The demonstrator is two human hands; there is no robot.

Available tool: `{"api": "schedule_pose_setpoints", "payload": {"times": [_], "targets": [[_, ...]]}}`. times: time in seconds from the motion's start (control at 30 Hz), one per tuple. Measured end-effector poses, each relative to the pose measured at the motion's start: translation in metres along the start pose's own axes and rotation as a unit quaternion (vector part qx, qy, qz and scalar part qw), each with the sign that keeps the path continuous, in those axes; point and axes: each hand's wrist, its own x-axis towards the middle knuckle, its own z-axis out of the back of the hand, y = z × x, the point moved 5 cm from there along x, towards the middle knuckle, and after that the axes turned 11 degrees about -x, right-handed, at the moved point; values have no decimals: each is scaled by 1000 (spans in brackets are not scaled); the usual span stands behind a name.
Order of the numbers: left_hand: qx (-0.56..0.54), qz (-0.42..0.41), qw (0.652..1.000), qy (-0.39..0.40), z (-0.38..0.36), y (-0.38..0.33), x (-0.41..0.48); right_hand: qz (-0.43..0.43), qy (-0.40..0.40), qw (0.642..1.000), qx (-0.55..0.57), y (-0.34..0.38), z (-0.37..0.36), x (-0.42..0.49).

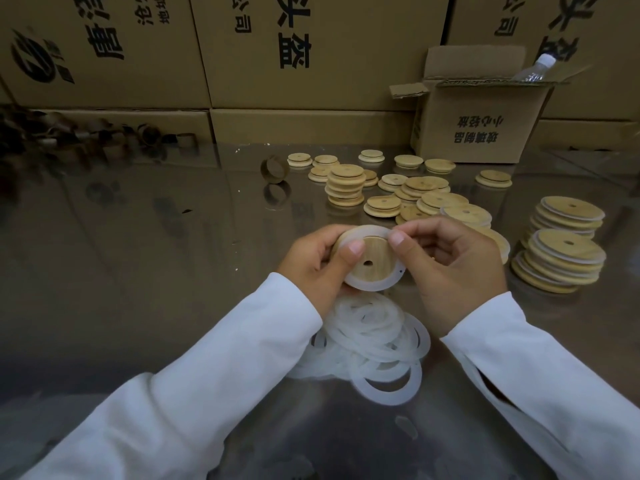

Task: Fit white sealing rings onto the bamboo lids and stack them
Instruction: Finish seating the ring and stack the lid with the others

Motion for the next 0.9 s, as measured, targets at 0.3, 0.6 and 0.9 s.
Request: {"api": "schedule_pose_setpoints", "payload": {"times": [0.3, 0.6, 0.9], "targets": [[-8, 5, 1000, 7, -1, 1, 0, -9, 3, 1000, -12, -3, 0, 2], [7, -19, 1000, -12, 3, -1, 2, -65, 35, 997, 1, -8, -6, 3], [-13, -11, 999, -33, 7, 1, 3, -52, 27, 998, 20, -3, -4, 3]]}}
